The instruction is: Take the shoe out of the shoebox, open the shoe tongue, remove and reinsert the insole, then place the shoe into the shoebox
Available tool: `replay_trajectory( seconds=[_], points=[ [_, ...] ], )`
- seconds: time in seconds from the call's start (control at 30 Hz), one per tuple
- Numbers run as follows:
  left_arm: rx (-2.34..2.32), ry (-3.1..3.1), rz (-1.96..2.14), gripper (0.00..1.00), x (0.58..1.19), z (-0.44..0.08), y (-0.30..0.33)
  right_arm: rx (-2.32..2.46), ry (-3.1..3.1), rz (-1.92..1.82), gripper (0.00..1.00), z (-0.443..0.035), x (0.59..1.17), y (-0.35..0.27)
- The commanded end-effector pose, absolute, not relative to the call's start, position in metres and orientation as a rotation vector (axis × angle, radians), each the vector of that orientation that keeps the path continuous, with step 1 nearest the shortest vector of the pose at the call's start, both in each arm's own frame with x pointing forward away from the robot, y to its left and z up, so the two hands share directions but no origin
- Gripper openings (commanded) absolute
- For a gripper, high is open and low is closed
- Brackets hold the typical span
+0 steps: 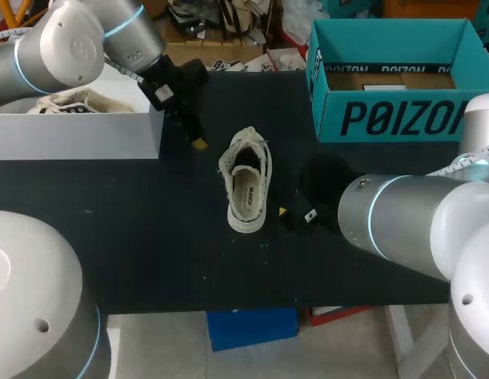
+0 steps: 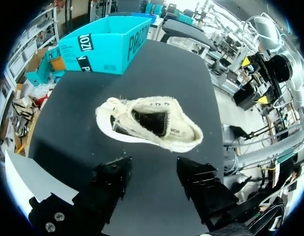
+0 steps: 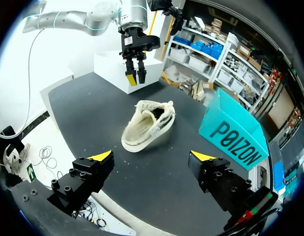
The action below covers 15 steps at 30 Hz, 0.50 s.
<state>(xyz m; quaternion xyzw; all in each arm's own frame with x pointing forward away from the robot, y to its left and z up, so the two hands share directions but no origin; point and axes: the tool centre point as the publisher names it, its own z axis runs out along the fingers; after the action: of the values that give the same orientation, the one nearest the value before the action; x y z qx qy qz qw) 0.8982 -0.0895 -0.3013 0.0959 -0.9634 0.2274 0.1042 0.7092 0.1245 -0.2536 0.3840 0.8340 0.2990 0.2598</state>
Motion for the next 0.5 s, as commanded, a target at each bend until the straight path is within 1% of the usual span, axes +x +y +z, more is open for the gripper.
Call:
replay_trajectory(
  seconds=[0.03, 0.5],
  points=[
    [0.284, -2.844, 0.663, 1.00, 0.8975, -0.3011, -0.0898, 1.035, 2.246, 0.822, 1.00, -0.2546, 0.7006, 0.1219],
    [0.285, -2.820, 0.682, 1.00, 0.8946, -0.3048, -0.0900, 1.035, 2.246, 0.822, 1.00, -0.2546, 0.7006, 0.1219]
  ],
)
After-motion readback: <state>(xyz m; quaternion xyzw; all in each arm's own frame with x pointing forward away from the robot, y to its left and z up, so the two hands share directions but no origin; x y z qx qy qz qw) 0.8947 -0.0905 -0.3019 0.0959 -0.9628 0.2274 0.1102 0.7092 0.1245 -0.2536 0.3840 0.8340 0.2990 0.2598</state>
